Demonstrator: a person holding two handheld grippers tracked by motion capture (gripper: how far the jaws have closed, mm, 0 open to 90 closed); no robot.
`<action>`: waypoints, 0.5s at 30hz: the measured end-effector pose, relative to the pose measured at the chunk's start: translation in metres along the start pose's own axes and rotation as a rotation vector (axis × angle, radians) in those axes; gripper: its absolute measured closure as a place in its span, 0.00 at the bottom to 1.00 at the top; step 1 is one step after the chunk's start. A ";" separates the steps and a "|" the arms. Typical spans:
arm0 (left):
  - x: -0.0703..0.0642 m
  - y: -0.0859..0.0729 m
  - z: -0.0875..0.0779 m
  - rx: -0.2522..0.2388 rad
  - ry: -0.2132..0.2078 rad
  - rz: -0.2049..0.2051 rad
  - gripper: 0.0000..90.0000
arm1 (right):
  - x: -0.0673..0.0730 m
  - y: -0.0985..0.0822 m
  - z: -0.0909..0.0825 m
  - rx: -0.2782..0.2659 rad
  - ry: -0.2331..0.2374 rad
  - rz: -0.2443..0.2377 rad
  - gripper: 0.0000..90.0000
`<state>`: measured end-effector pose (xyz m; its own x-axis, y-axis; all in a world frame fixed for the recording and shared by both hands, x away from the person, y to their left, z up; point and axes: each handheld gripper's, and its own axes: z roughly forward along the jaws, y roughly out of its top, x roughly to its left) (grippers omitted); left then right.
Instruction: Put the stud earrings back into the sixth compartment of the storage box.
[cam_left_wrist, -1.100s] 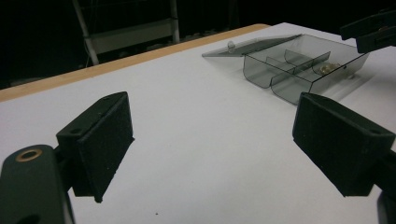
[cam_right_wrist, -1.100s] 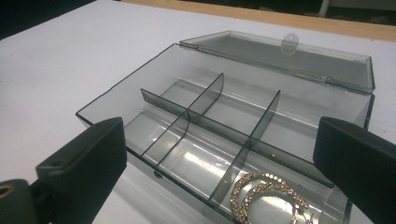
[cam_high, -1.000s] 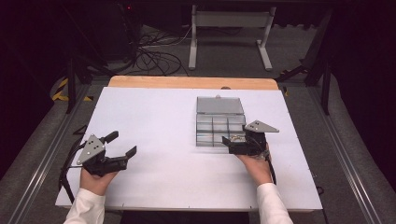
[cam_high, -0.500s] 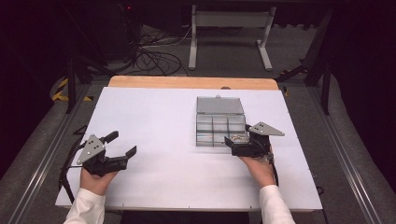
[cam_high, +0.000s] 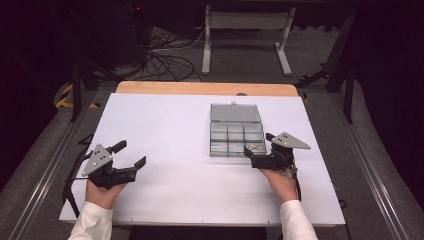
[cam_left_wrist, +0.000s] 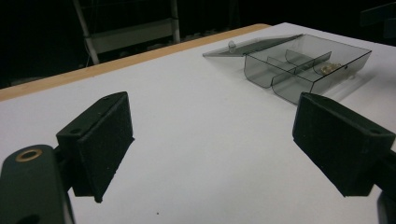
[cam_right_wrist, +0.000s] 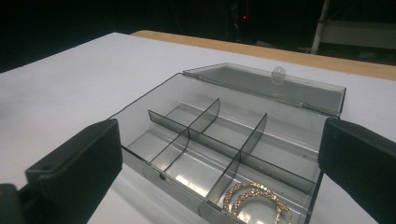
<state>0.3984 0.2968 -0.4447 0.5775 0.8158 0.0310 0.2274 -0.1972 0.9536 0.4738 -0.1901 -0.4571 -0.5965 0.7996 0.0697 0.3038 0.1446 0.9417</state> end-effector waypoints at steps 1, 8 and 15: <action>0.000 0.000 0.000 0.000 0.000 0.000 0.14 | 0.000 0.000 -0.001 -0.001 0.000 0.001 0.00; 0.000 0.000 0.001 0.000 0.001 0.002 0.14 | -0.002 -0.002 -0.008 -0.022 -0.003 0.004 0.00; -0.001 0.000 0.000 -0.003 -0.004 -0.001 0.14 | -0.005 -0.003 -0.015 -0.033 -0.007 0.008 0.00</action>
<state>0.3983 0.2961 -0.4450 0.5801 0.8140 0.0289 0.2255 -0.1946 0.9546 0.4645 -0.2028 -0.4558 -0.5887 0.8048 0.0752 0.2836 0.1186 0.9516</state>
